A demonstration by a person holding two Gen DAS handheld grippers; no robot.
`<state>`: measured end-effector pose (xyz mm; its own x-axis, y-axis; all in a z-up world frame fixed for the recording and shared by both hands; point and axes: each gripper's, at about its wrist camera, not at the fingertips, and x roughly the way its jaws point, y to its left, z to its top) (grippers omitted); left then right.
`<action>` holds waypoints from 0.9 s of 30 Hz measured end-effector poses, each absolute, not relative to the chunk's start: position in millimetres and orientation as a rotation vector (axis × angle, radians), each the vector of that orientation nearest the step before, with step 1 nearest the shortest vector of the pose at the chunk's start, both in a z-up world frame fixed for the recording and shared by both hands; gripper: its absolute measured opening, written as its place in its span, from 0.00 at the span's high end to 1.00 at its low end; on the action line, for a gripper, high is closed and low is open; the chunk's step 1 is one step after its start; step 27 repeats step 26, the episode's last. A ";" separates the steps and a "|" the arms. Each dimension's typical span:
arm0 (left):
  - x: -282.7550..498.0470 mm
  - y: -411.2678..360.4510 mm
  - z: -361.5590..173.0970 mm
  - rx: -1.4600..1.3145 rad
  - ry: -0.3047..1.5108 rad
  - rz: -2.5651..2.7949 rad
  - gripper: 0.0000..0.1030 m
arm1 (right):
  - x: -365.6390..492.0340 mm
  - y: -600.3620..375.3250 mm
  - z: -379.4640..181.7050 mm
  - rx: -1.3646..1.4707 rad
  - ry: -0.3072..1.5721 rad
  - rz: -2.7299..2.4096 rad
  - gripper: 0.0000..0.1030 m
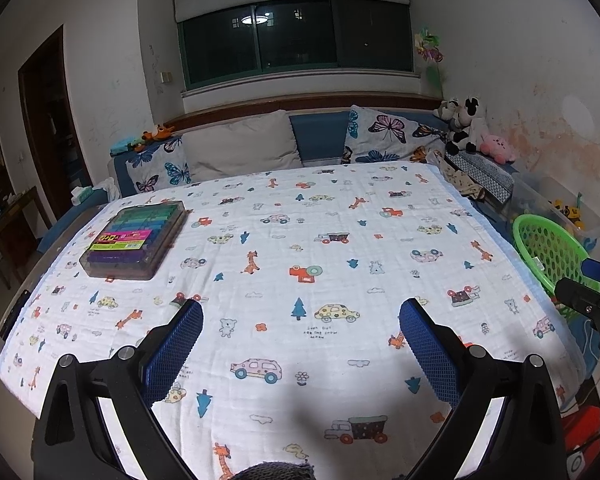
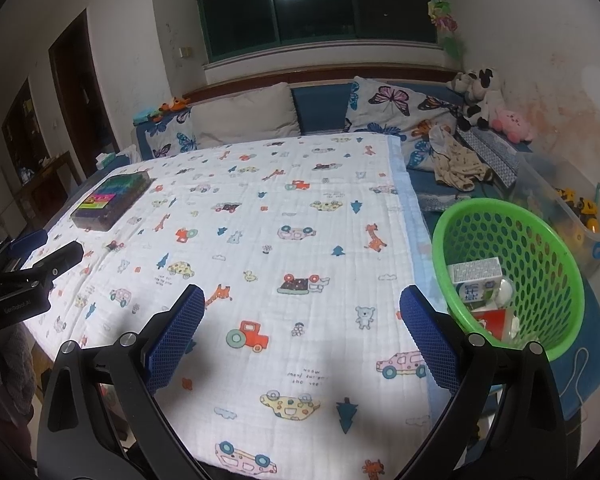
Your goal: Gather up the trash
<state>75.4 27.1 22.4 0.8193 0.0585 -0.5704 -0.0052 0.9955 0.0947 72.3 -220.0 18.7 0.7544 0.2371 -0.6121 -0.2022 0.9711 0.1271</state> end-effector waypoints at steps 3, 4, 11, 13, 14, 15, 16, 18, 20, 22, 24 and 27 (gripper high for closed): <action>75.3 26.6 22.6 0.090 0.611 0.033 0.07 | 72.0 -220.1 18.9 0.054 0.673 0.240 0.05; 75.1 26.6 22.4 0.090 0.610 0.033 0.07 | 72.2 -220.4 18.7 0.055 0.674 0.241 0.05; 75.0 24.9 21.7 0.090 0.608 0.031 0.07 | 72.0 -220.7 19.1 0.057 0.673 0.240 0.05; 75.1 25.3 21.8 0.090 0.609 0.031 0.07 | 72.0 -220.8 19.4 0.057 0.675 0.243 0.05; 75.3 24.3 21.8 0.091 0.608 0.034 0.07 | 72.0 -220.3 19.8 0.057 0.674 0.243 0.05; 75.2 24.2 21.9 0.092 0.607 0.035 0.07 | 71.9 -219.7 20.2 0.057 0.674 0.243 0.05; 75.6 23.7 21.8 0.094 0.607 0.033 0.07 | 71.9 -219.8 20.1 0.058 0.675 0.243 0.05; 76.3 24.1 21.0 0.095 0.609 0.033 0.07 | 73.1 -218.5 20.1 0.062 0.676 0.245 0.05; 77.0 24.1 20.2 0.093 0.610 0.037 0.07 | 73.4 -217.4 19.3 0.062 0.678 0.246 0.05; 77.1 26.0 19.4 0.089 0.611 0.041 0.07 | 74.0 -216.2 18.0 0.063 0.680 0.248 0.05; 77.3 27.7 18.8 0.084 0.611 0.042 0.07 | 74.7 -215.7 16.8 0.065 0.680 0.249 0.05; 77.1 29.9 17.9 0.079 0.610 0.046 0.07 | 74.5 -216.3 16.0 0.066 0.681 0.249 0.05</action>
